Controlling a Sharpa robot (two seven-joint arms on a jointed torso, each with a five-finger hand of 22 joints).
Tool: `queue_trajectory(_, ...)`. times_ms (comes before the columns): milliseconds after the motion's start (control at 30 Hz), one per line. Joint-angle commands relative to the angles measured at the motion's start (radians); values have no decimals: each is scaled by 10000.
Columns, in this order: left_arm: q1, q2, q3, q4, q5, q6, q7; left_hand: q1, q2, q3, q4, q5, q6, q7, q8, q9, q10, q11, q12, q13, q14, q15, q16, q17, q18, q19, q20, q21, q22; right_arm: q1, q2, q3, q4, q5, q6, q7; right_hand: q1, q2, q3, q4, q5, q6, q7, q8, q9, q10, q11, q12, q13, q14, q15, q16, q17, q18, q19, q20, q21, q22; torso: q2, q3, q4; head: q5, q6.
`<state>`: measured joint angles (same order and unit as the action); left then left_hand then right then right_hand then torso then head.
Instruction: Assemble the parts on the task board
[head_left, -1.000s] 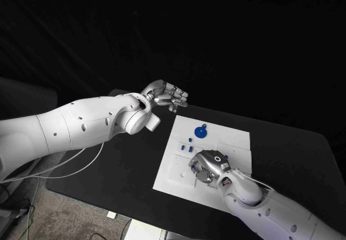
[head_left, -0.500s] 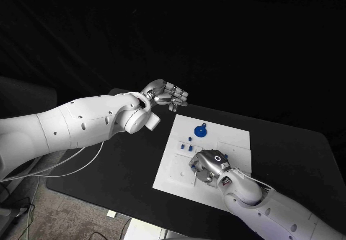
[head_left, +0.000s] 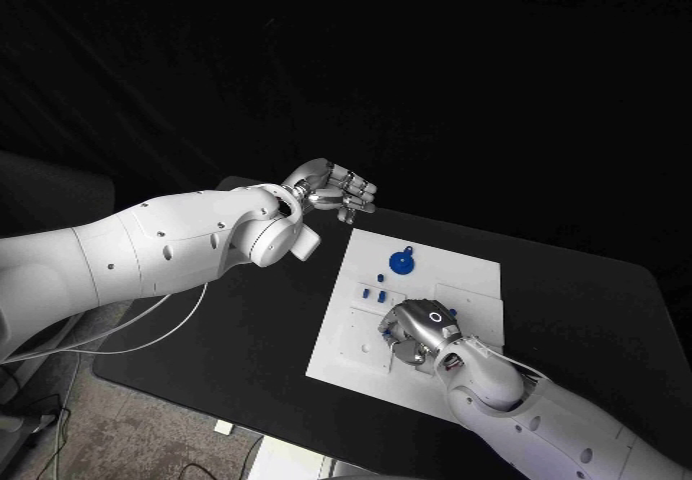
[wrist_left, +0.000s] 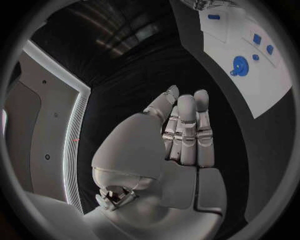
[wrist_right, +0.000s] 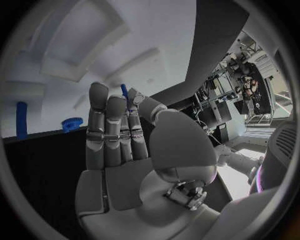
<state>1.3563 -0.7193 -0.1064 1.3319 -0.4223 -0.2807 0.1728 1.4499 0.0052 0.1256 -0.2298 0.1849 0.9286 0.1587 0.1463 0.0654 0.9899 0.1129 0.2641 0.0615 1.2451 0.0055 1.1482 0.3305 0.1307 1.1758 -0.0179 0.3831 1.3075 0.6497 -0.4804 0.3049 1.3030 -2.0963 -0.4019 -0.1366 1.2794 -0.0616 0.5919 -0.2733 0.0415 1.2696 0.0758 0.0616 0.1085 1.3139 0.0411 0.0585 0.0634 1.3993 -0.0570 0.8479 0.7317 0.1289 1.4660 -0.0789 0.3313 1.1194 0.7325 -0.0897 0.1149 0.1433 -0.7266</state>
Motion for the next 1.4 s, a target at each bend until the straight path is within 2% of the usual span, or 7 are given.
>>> queue_trajectory(33,21,33,12,5,-35,130,50,21,44,16,61,20,-106,7,49,-9,-55,18,6,2,6,25,-52,19,55,116,6,-113,195,-9,20,-6,-8,-191,9,-30,-29,94,45,-21,68,30,15,31,15,176,-124,72,11,39,-62,-47,14,217,384,-73,-1,-10,-5,-1,-12,22,6)
queue_trajectory(367,21,39,12,11,-45,151,27,21,44,16,61,20,-106,7,49,-9,-55,18,6,2,6,25,-52,19,55,116,6,-113,195,-9,86,-27,-70,-196,61,-32,-31,107,46,-32,69,24,17,29,14,169,-121,69,10,43,-61,-78,43,211,375,-76,17,-38,0,4,22,2,8)
queue_trajectory(533,21,37,12,15,-54,166,10,21,44,16,61,20,-106,7,49,-9,-55,18,6,2,6,25,-52,19,55,116,6,-113,195,-9,105,-39,-105,-196,127,-48,-31,107,46,-32,69,24,17,29,14,169,-121,69,10,43,-61,-78,43,211,375,-76,17,-38,0,-13,2,35,-11)
queue_trajectory(733,21,57,12,9,-68,184,-1,37,50,27,50,25,-110,9,50,-9,-51,18,5,3,1,24,-56,19,57,113,5,-114,201,-9,130,-56,-137,-199,235,-76,-36,115,41,-32,69,16,21,29,13,162,-119,70,10,40,-59,-91,47,209,371,-73,12,-48,-3,-8,-5,85,-25)
queue_trajectory(1400,21,79,11,-23,-80,243,-40,37,50,27,50,25,-110,9,50,-9,-51,18,5,3,1,24,-56,19,57,113,5,-114,201,-7,149,-83,-293,-201,473,17,-143,110,48,2,152,-51,53,24,-29,1,-71,72,7,-33,-8,-120,46,231,342,-14,-68,-95,0,8,-20,95,-77)
